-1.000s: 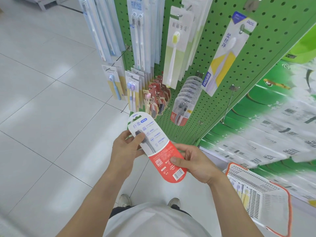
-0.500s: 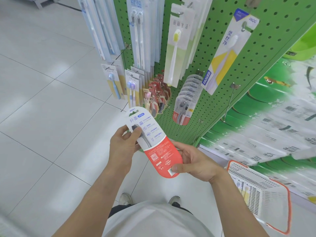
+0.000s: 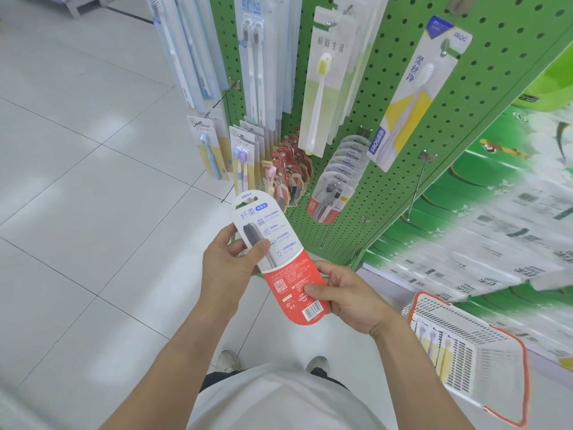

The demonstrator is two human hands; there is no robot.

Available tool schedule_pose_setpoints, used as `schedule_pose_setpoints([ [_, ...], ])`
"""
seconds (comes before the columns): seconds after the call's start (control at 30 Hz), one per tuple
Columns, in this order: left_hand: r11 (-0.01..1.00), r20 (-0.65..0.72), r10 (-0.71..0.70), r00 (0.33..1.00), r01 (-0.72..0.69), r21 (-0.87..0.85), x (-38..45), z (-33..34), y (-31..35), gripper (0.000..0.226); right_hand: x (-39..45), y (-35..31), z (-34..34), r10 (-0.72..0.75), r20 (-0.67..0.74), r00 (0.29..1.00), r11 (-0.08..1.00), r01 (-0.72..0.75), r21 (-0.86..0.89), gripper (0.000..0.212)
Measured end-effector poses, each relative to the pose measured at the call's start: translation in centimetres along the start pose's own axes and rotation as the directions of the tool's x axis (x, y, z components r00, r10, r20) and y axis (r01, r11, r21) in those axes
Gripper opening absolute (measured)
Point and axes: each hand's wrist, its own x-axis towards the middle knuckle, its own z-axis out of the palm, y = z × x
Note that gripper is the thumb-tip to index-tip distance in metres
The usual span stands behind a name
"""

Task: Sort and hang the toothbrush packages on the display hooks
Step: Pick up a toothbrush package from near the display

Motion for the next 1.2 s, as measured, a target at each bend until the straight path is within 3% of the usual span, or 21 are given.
schedule_pose_setpoints([
  [0.2,0.998,-0.082,-0.022,0.996,0.017,-0.061,0.5,-1.0,-0.3,0.027,-0.2,-0.3,0.2,-0.014,0.003,1.000,0.999,0.014,-0.040,0.039],
  [0.43,0.993,-0.113,-0.081,0.990,0.071,-0.090,0.9,-1.1,-0.8,0.024,-0.9,-0.9,-0.2,-0.079,0.087,0.993,0.990,0.089,-0.112,0.054],
  [0.57,0.990,-0.227,-0.138,0.964,0.134,-0.033,0.9,-0.7,-1.2,0.053,-0.6,-0.6,-0.1,-0.173,0.000,0.985,0.967,0.170,-0.190,0.052],
  [0.63,0.988,-0.276,-0.153,0.949,0.156,-0.010,0.9,-0.5,-1.2,0.057,0.2,-0.1,0.5,-0.261,-0.055,0.964,0.919,0.231,-0.320,0.052],
  [0.77,0.977,-0.091,-0.202,0.975,0.194,-0.090,0.7,0.7,-0.7,0.064,1.3,1.7,2.4,-0.398,-0.057,0.916,0.695,0.261,-0.670,0.056],
  [0.87,0.991,-0.117,-0.135,0.984,0.135,-0.012,1.0,0.8,-1.3,0.029,1.3,2.3,3.1,-0.397,0.042,0.917,0.545,0.272,-0.793,0.064],
  [0.93,0.992,-0.124,-0.129,0.984,0.127,-0.022,1.3,0.4,-1.7,0.012,1.1,2.0,3.0,-0.387,0.048,0.921,0.551,0.272,-0.789,0.063],
  [1.0,0.993,-0.060,-0.113,0.992,0.114,0.016,1.2,0.0,-1.9,0.016,1.0,1.8,2.8,-0.449,-0.006,0.893,0.611,0.302,-0.732,0.050],
  [1.1,0.989,0.128,-0.064,0.990,0.046,0.139,1.5,0.0,-1.9,0.021,1.5,1.3,2.3,-0.606,-0.189,0.773,0.634,0.326,-0.701,0.037],
  [1.2,0.982,0.277,-0.069,0.958,0.016,0.188,2.1,0.5,-1.9,0.022,2.0,0.1,1.6,-0.593,-0.368,0.716,0.748,0.321,-0.580,0.045],
])
